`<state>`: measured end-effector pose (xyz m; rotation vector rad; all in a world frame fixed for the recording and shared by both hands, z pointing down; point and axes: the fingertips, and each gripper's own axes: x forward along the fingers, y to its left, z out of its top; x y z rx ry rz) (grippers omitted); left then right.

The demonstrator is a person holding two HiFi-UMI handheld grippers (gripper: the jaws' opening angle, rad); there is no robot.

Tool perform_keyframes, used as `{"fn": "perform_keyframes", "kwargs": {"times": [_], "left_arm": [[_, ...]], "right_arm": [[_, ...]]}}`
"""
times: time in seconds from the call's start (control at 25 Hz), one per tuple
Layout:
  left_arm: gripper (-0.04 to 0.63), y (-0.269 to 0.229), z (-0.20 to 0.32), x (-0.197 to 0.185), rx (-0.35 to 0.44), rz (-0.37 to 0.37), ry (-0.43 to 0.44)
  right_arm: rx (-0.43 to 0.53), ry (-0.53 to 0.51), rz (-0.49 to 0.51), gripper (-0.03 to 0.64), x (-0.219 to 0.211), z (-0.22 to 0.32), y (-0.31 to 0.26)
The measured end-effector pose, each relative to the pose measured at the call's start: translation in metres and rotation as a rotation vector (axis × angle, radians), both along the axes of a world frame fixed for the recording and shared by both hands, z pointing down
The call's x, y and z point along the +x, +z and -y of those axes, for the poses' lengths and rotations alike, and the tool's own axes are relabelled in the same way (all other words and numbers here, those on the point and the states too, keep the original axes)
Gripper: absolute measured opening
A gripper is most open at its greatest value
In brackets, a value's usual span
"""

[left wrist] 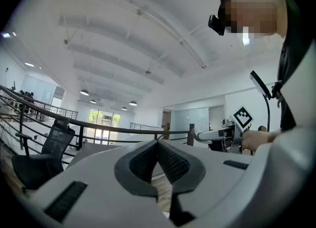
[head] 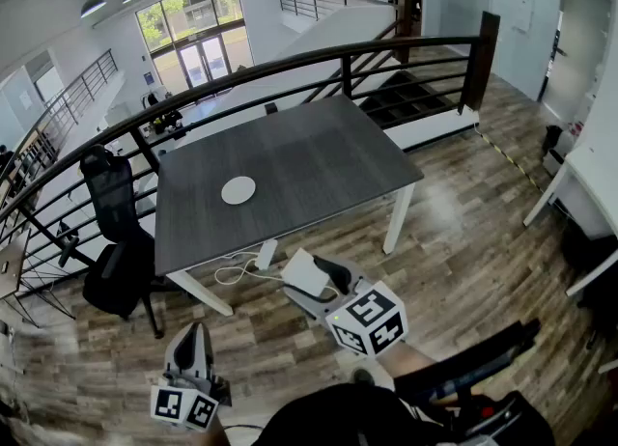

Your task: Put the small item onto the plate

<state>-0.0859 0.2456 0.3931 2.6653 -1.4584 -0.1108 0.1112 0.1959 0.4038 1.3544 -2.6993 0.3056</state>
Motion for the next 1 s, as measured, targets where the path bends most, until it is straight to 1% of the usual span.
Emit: {"fn": "perform_keyframes", "kwargs": {"times": [0.28,0.44,0.76,1.0], "left_arm": [[0.003,0.002,-0.004,0.0,-0.002,-0.009,-0.008],[0.003,0.006,-0.006,0.003,-0.005,-0.009,-0.008],[0.003,0.006,-0.013,-0.003,0.003,-0.005,0.008],[0.003,0.006,-0.018,-0.013,0.006,-0.012,0.028]], "right_arm": [[-0.002,0.004,0.0,0.304,0.003,-0.002,0.0],[0.019,0.0,-0.015,0.304,0.004,-0.004,-0.001],[0.013,0.007,-0.002,0.304,-0.005,-0.011,-0.002],[0.022,0.009,-0.027,0.304,-0.02,-0.017,-0.003]]}}
